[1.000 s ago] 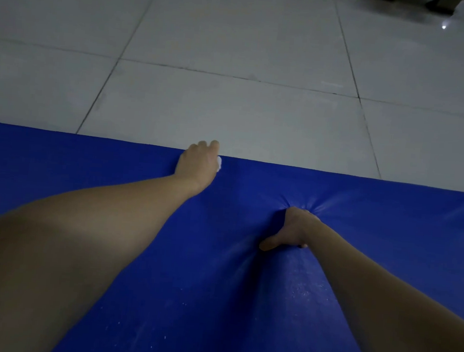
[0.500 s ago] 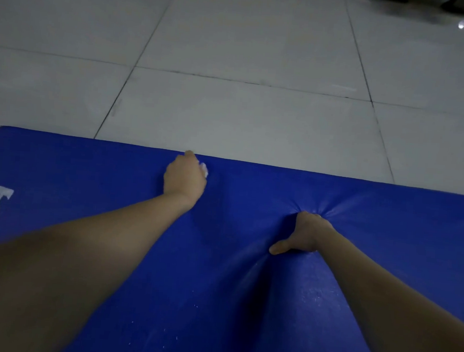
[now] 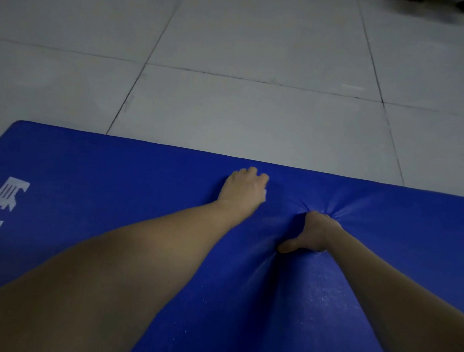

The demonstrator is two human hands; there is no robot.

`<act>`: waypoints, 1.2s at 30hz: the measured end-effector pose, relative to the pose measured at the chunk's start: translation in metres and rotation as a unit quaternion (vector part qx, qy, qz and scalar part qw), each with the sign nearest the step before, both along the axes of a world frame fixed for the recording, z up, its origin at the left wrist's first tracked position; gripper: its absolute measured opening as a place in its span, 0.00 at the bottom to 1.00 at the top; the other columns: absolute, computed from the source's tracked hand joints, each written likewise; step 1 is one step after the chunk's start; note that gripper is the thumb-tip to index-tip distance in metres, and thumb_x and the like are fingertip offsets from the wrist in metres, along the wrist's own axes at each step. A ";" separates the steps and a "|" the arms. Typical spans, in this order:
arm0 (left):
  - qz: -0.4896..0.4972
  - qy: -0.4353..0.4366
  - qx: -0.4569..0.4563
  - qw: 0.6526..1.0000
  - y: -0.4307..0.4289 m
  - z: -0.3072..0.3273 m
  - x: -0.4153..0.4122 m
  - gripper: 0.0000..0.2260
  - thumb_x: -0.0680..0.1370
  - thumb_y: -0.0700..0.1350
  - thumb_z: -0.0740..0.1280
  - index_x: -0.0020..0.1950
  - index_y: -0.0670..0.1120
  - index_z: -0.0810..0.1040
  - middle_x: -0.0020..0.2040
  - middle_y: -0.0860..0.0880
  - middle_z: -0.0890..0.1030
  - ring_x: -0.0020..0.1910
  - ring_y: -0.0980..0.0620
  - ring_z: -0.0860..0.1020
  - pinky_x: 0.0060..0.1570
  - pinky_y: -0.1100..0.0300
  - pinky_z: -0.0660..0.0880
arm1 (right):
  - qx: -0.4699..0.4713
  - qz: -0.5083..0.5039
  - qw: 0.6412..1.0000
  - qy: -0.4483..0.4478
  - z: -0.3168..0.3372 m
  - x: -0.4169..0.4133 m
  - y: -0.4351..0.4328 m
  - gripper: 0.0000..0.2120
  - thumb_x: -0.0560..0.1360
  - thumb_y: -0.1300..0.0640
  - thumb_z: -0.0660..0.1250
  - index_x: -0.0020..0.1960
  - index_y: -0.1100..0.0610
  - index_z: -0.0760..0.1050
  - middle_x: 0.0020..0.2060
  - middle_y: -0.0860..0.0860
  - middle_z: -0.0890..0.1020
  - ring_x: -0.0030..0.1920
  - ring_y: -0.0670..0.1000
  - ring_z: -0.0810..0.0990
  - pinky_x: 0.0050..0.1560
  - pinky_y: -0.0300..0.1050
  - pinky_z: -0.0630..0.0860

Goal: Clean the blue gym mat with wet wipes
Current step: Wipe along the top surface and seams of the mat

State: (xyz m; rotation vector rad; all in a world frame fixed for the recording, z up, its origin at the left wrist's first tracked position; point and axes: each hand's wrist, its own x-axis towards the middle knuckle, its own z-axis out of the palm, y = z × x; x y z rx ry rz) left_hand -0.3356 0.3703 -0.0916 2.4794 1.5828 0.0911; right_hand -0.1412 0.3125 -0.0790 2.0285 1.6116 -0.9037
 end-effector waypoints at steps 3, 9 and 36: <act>0.079 0.039 0.033 0.996 0.001 0.005 -0.061 0.10 0.81 0.49 0.62 0.53 0.44 0.77 0.53 0.45 0.75 0.50 0.45 0.73 0.47 0.52 0.65 | -0.002 0.002 1.000 0.000 -0.001 0.001 -0.002 0.54 0.45 0.22 0.74 0.59 0.55 0.69 0.54 0.51 0.75 0.55 0.54 0.76 0.59 0.53 0.77; 0.278 0.007 0.000 0.961 -0.004 0.005 -0.166 0.10 0.81 0.44 0.62 0.42 0.42 0.69 0.41 0.43 0.76 0.37 0.44 0.73 0.33 0.54 0.65 | 0.006 0.005 1.000 -0.002 0.000 0.000 -0.003 0.49 0.48 0.23 0.75 0.55 0.53 0.66 0.50 0.49 0.74 0.51 0.53 0.75 0.53 0.50 0.77; 0.173 0.125 0.048 0.976 -0.034 0.001 -0.157 0.08 0.81 0.48 0.65 0.54 0.44 0.77 0.50 0.42 0.76 0.44 0.44 0.74 0.42 0.51 0.70 | 0.002 -0.044 0.999 -0.010 0.014 -0.006 -0.016 0.58 0.53 0.25 0.77 0.71 0.56 0.64 0.68 0.56 0.69 0.64 0.58 0.73 0.60 0.55 0.76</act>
